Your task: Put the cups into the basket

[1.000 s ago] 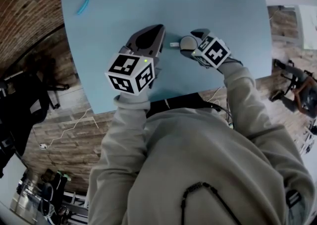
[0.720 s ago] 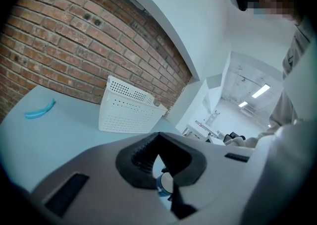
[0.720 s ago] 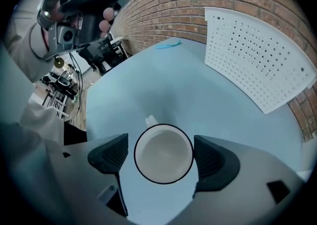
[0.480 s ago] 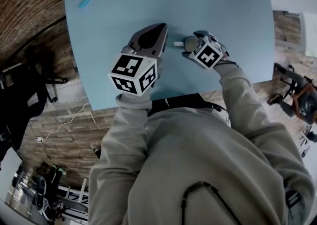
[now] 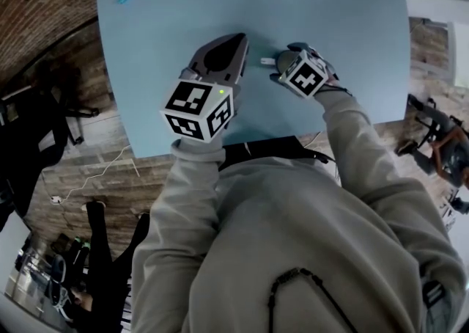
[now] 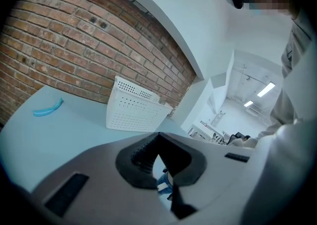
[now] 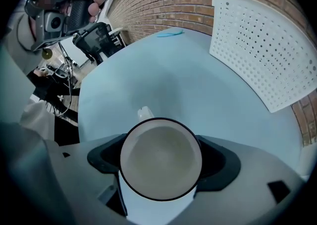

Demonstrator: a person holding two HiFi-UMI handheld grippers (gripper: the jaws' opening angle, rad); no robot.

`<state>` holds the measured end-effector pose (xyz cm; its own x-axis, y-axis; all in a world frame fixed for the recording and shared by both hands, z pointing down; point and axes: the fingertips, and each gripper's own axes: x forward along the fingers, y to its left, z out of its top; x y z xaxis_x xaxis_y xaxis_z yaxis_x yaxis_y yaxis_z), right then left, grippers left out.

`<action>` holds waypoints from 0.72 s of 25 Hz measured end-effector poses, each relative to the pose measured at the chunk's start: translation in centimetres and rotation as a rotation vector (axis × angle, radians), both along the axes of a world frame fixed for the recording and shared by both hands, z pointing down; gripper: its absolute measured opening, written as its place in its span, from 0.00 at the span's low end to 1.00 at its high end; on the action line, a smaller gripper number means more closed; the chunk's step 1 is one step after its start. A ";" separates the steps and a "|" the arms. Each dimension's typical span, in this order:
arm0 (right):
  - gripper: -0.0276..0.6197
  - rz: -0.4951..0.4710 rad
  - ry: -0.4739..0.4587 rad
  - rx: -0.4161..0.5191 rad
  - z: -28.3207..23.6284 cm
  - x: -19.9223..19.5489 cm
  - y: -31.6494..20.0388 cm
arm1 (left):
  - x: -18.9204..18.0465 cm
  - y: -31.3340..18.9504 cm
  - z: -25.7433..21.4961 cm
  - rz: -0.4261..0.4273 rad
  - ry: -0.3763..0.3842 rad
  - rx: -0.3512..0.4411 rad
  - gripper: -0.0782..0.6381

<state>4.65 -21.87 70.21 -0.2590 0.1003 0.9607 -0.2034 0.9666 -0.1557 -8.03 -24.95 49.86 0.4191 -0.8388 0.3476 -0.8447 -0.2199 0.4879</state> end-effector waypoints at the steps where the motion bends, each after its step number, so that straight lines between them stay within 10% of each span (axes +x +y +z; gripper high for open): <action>1: 0.68 -0.001 -0.004 -0.010 0.1 -0.1 0.1 | 0.0 0.1 0.2 0.001 -0.001 -0.012 0.10; 18: 0.69 -0.002 0.001 -0.019 0.2 0.0 0.1 | -1.0 0.4 -0.5 -0.038 -0.004 0.033 0.10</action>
<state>4.65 -21.81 70.44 -0.2580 0.1191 0.9588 -0.2016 0.9639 -0.1740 -9.03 -24.54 49.32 0.3857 -0.8650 0.3208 -0.8546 -0.2039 0.4775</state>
